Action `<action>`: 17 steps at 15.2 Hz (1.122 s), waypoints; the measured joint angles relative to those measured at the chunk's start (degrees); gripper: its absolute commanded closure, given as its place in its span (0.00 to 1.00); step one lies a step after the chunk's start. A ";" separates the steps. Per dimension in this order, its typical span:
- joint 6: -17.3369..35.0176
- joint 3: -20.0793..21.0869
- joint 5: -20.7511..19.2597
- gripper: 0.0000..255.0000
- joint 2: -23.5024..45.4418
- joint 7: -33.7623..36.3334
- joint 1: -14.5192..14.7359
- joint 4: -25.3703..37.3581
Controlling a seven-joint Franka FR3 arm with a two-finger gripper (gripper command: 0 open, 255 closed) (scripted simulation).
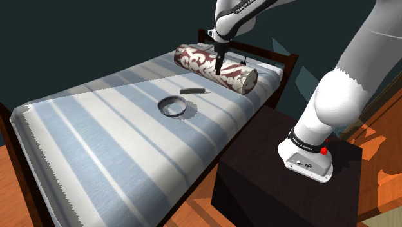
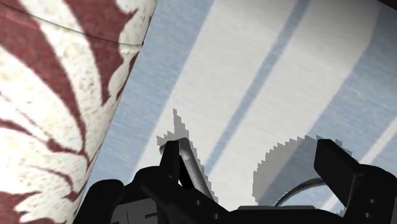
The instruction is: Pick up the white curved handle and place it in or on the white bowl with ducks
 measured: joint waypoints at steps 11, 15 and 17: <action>9.36 3.36 8.02 0.00 24.09 -14.34 -1.40 15.84; 10.22 5.47 9.31 0.00 32.71 -18.23 -2.67 24.15; 10.15 6.47 9.59 0.00 36.95 -19.77 -3.24 28.80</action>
